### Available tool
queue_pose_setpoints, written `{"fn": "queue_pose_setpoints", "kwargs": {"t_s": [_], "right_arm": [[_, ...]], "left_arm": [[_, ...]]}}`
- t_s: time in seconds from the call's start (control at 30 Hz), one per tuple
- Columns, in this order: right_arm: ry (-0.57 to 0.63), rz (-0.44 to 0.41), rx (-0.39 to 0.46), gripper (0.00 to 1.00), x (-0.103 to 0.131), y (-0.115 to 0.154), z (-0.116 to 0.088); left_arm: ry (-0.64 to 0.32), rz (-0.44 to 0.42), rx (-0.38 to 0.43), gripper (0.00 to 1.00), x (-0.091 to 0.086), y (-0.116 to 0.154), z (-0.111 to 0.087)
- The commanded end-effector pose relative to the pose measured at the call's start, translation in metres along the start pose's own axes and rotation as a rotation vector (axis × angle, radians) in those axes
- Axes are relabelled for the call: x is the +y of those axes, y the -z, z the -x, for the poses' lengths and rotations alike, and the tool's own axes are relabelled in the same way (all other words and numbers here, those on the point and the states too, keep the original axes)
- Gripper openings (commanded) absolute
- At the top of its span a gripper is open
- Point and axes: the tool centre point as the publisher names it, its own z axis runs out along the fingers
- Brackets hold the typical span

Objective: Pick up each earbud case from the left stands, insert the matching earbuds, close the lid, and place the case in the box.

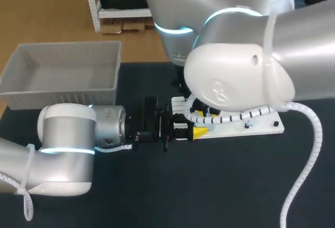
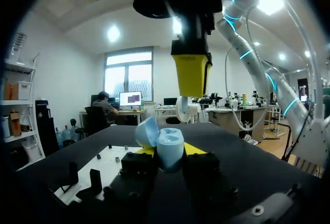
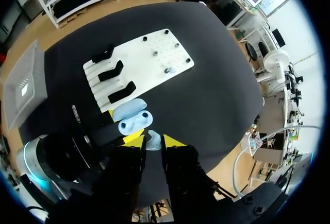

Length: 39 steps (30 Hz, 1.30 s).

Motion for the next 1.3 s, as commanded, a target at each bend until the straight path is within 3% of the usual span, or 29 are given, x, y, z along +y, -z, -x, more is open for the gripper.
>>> {"fn": "queue_pose_setpoints", "kwargs": {"t_s": [0.03, 1.3], "right_arm": [[-0.010, -0.001, 0.016, 0.00, 0.007, -0.002, 0.003], [-0.039, -0.008, 0.025, 0.00, 0.010, -0.014, 0.011]], "left_arm": [[0.001, -0.002, -0.002, 0.00, 0.001, 0.000, 0.000], [0.001, -0.002, -0.002, 0.00, 0.001, 0.000, 0.000]]}}
